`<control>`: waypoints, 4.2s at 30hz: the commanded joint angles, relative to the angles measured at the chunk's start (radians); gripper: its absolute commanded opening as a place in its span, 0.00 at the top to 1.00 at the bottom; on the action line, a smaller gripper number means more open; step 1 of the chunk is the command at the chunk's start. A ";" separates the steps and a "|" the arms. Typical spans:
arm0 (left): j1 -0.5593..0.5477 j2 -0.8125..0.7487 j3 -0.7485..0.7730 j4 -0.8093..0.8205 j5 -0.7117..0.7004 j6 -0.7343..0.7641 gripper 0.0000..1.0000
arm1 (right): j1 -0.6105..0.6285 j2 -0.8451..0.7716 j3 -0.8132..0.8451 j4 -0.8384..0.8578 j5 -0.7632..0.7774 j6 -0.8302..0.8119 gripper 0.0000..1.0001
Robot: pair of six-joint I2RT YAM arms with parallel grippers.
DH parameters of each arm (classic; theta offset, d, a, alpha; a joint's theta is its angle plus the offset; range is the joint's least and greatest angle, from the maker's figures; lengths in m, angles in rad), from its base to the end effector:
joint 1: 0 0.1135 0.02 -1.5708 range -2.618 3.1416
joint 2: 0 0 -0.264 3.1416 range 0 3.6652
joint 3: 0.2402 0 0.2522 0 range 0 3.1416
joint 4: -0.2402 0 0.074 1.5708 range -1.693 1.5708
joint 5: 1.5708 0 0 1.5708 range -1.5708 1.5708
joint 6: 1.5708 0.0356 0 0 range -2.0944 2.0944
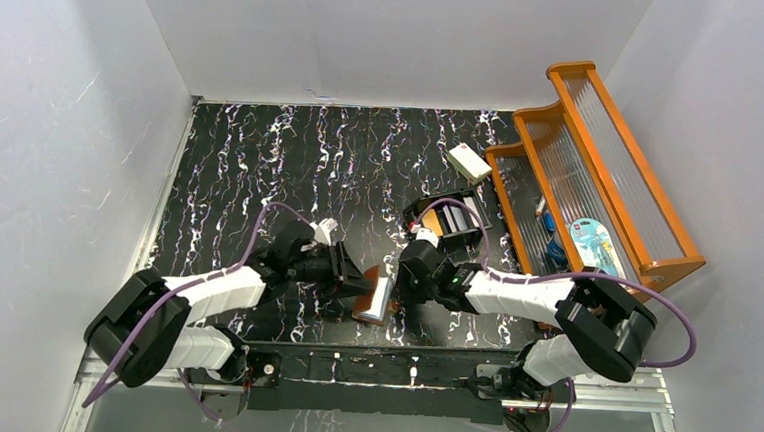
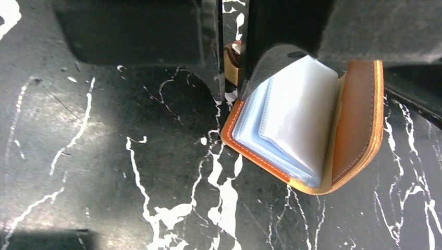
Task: Put the credit cards into the card holder
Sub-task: Close the card holder at the center of the board.
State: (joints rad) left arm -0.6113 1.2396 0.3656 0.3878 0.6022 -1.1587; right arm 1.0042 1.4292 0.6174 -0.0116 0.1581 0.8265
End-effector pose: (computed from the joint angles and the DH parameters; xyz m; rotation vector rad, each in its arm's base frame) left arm 0.1757 -0.1478 0.1655 -0.2160 2.4284 -1.5888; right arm 0.1491 0.2240 0.1584 -0.1438 2.4853 0.6534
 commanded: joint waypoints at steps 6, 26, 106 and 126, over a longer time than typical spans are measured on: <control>-0.045 0.101 0.166 -0.226 -0.143 0.222 0.80 | -0.007 -0.153 -0.020 -0.093 0.008 0.020 0.70; -0.113 0.264 0.313 -0.444 -0.298 0.354 0.71 | -0.016 -0.139 -0.055 -0.028 -0.030 0.116 0.51; -0.134 0.240 0.503 -0.524 -0.247 0.301 0.72 | -0.022 -0.108 0.033 -0.295 0.058 -0.094 0.65; -0.164 0.480 0.472 -0.388 -0.146 0.277 0.78 | -0.023 -0.146 0.026 -0.393 0.106 -0.037 0.64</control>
State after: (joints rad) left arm -0.7700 1.6882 0.8574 0.0254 0.4557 -0.8764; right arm 0.9829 1.3258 0.6369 -0.3149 0.2028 0.7502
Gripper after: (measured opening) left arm 0.220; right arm 0.359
